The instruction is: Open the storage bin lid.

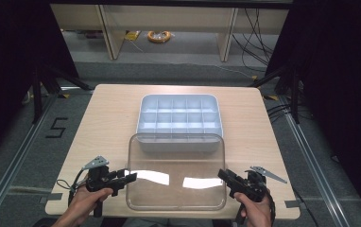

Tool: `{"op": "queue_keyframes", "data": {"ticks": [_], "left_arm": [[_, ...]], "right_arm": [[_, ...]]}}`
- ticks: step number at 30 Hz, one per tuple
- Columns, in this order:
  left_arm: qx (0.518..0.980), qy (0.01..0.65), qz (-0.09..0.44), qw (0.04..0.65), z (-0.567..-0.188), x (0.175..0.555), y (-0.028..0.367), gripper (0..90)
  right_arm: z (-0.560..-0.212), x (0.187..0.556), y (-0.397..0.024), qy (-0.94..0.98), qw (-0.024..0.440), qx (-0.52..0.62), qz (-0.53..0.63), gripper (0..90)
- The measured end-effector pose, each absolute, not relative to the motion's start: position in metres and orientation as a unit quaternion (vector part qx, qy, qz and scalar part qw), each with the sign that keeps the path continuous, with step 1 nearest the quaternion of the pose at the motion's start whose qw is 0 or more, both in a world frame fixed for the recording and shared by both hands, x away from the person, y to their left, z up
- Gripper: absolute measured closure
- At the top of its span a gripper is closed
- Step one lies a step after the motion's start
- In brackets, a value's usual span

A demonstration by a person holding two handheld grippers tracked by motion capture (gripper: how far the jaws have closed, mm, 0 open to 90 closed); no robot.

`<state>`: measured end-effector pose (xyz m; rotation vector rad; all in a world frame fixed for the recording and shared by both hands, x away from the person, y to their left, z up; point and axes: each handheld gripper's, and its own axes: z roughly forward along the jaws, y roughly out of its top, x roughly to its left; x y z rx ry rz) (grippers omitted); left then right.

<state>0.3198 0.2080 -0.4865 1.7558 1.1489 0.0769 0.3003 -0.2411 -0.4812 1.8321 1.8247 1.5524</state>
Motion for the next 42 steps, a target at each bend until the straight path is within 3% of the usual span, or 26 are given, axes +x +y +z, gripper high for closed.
{"op": "queue_keyframes", "data": {"ticks": [9, 11, 13, 19, 32, 34, 36, 42], "left_arm": [[0.741, 0.471, 0.025, 0.478, -0.497, 0.316, 0.203, 54.7], [0.741, 0.471, 0.024, 0.479, -0.499, 0.316, 0.202, 54.1], [0.740, 0.474, 0.023, 0.477, -0.501, 0.316, 0.202, 53.4], [0.742, 0.472, 0.021, 0.475, -0.502, 0.316, 0.202, 52.4], [0.758, 0.474, 0.013, 0.448, -0.508, 0.314, 0.201, 49.2], [0.758, 0.475, 0.013, 0.446, -0.509, 0.315, 0.200, 48.9], [0.759, 0.477, 0.009, 0.444, -0.510, 0.316, 0.200, 48.7], [0.758, 0.480, 0.005, 0.441, -0.511, 0.317, 0.200, 48.4]], "right_arm": [[-0.489, 0.296, -0.245, 0.613, 0.069, 0.606, 0.503, 61.5], [-0.489, 0.294, -0.243, 0.604, 0.046, 0.620, 0.499, 61.2], [-0.495, 0.296, -0.244, 0.620, 0.070, 0.610, 0.489, 60.9], [-0.495, 0.293, -0.240, 0.608, 0.044, 0.627, 0.485, 60.7], [-0.502, 0.295, -0.240, 0.620, 0.036, 0.630, 0.466, 60.0], [-0.507, 0.298, -0.242, 0.635, 0.057, 0.615, 0.465, 60.0], [-0.507, 0.297, -0.240, 0.619, 0.033, 0.633, 0.464, 59.7], [-0.510, 0.299, -0.242, 0.628, 0.040, 0.626, 0.460, 59.3]]}}
